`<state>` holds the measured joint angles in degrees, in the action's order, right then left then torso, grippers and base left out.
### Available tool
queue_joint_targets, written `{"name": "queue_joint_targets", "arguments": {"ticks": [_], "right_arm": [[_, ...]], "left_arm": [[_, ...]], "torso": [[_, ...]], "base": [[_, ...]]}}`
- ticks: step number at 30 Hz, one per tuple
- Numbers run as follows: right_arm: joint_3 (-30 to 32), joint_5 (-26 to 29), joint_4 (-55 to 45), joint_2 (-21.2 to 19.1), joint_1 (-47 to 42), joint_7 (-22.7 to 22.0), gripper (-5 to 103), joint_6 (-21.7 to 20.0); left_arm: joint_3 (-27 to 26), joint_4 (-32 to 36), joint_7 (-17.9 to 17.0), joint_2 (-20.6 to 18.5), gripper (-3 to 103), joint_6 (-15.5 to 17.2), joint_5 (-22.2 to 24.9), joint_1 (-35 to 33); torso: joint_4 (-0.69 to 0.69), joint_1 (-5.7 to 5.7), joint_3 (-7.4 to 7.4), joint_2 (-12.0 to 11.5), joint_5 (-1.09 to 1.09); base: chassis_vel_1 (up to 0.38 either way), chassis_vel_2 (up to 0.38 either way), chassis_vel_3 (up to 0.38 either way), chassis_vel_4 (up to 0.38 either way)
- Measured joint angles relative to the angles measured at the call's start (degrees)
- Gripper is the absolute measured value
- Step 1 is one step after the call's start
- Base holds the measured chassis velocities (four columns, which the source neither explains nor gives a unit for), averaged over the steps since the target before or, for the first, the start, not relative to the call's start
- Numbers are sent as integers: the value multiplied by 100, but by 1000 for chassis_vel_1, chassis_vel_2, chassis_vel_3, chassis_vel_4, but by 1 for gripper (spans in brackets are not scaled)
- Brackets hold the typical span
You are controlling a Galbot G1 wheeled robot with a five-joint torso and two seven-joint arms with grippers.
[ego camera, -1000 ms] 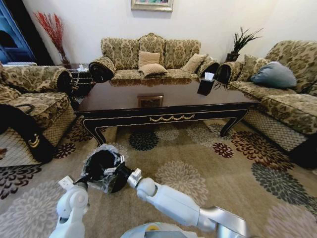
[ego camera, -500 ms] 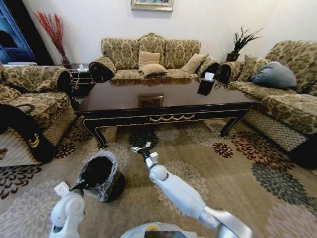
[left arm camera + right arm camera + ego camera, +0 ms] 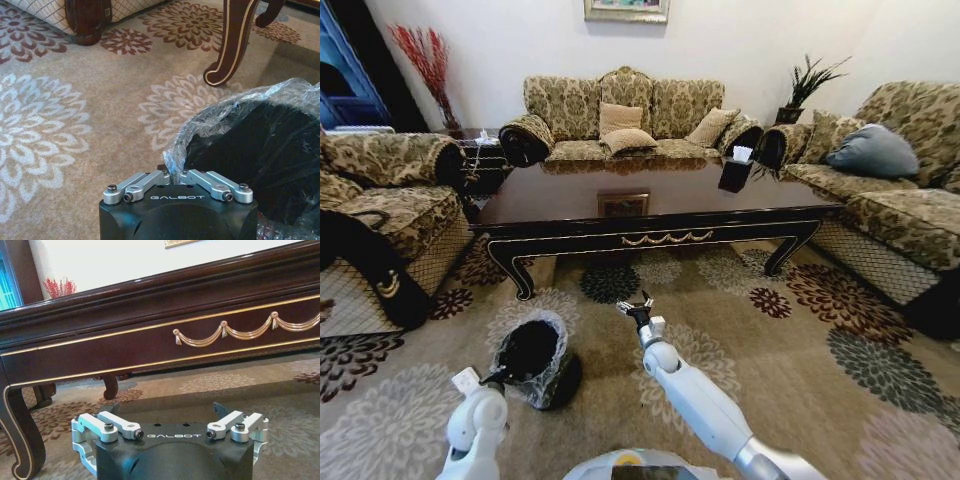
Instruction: Move to the front of the table and pick up the trash from the floor, then place it into the trash bin.
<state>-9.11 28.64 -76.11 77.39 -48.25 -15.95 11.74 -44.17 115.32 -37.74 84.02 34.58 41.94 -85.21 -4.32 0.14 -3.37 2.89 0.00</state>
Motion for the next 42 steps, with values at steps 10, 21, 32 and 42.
{"name": "queue_joint_targets", "arguments": {"ticks": [10, 21, 32, 42], "right_arm": [[26, 33, 187, 81, -3, 299, 100, 409], [527, 228, 61, -20, -293, 484, 100, 927], [1361, 37, -906, -398, -1076, 647, 100, 922], [2312, -882, -2363, -683, -2326, 818, 100, 1015]], "left_arm": [[-73, 80, 366, -27, 13, -454, -412, -63], [-81, 708, 71, -81, 50, -630, -807, -500], [-485, 1443, 1763, -73, 93, -2731, -2531, -1599], [-437, 1298, 2581, 349, 100, -4499, -3420, -1757]], "torso": [[-2, 0, 0, 1, -1], [-3, 0, 0, 2, 0], [-1, 0, 0, 2, 0], [-3, 0, 0, 1, 0]], "base": [[0, 0, 0, 0], [0, 0, 0, 0], [0, 0, 0, 0], [0, 0, 0, 0]]}}
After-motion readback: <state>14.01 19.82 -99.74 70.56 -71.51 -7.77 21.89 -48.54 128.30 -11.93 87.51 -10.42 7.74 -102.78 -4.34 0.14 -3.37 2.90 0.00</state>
